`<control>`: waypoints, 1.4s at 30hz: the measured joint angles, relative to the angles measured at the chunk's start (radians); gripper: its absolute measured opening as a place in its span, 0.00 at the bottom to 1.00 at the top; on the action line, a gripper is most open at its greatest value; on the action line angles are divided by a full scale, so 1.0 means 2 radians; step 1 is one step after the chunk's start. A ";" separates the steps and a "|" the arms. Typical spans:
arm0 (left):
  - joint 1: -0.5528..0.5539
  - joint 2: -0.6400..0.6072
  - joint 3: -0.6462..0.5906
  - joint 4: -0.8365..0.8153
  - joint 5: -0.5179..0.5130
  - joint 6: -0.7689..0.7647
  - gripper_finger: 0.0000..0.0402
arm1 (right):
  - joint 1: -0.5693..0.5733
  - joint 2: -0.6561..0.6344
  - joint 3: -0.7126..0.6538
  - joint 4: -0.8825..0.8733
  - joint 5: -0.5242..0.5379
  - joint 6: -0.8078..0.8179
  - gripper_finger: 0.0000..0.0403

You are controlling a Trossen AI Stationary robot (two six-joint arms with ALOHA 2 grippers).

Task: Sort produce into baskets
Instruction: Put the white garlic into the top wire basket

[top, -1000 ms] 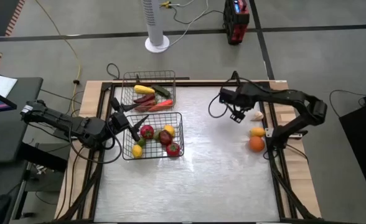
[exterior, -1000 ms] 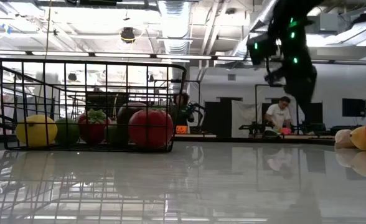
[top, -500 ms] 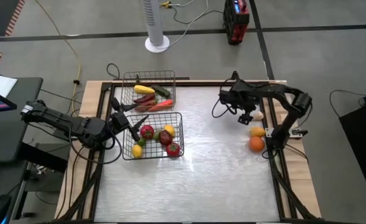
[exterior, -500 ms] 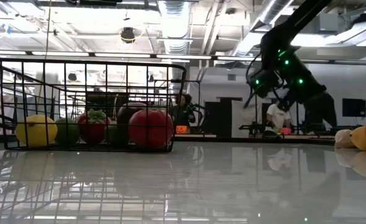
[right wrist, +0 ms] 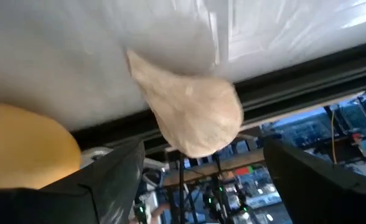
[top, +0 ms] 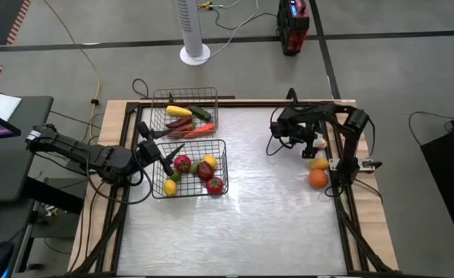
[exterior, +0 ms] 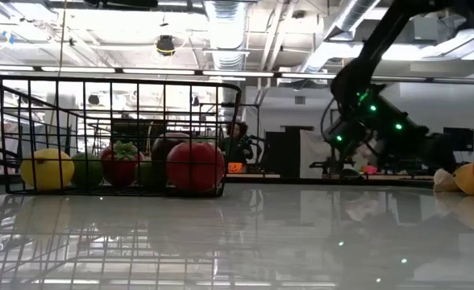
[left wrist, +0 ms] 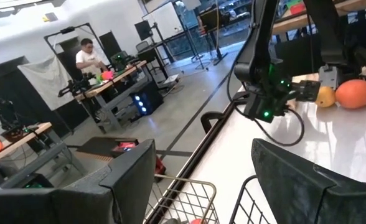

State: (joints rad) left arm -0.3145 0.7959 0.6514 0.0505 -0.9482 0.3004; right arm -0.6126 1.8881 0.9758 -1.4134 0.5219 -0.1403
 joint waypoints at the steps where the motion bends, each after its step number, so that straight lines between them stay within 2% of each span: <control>1: 0.000 0.000 0.000 -0.001 0.000 0.000 0.63 | -0.001 0.000 -0.008 0.001 0.004 -0.001 0.88; 9: 0.000 0.000 0.000 0.001 0.000 0.001 0.63 | -0.003 -0.005 -0.066 0.070 0.024 -0.015 0.83; 14: 0.000 0.000 0.000 0.002 0.000 0.000 0.63 | 0.000 -0.005 -0.076 0.096 0.041 -0.020 0.73; 21: 0.000 0.000 0.000 0.004 0.000 0.002 0.63 | 0.027 -0.005 -0.049 0.073 0.042 -0.012 0.58; 25: 0.000 0.000 0.000 0.004 0.000 0.002 0.63 | 0.050 -0.005 -0.010 0.060 0.026 -0.008 0.53; 33: 0.000 0.000 0.000 0.006 0.000 0.003 0.63 | 0.131 -0.005 0.130 0.013 0.005 0.016 0.55; 37: 0.000 0.000 0.000 0.008 0.034 0.019 0.63 | 0.165 -0.005 0.209 0.045 -0.013 -0.012 0.55; 42: 0.000 0.000 0.000 0.009 0.080 0.027 0.63 | 0.178 -0.005 0.295 0.137 -0.014 -0.052 0.55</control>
State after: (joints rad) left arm -0.3149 0.7963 0.6518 0.0676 -0.7880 0.3538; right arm -0.2567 1.8772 1.5654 -1.1387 0.4942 -0.2439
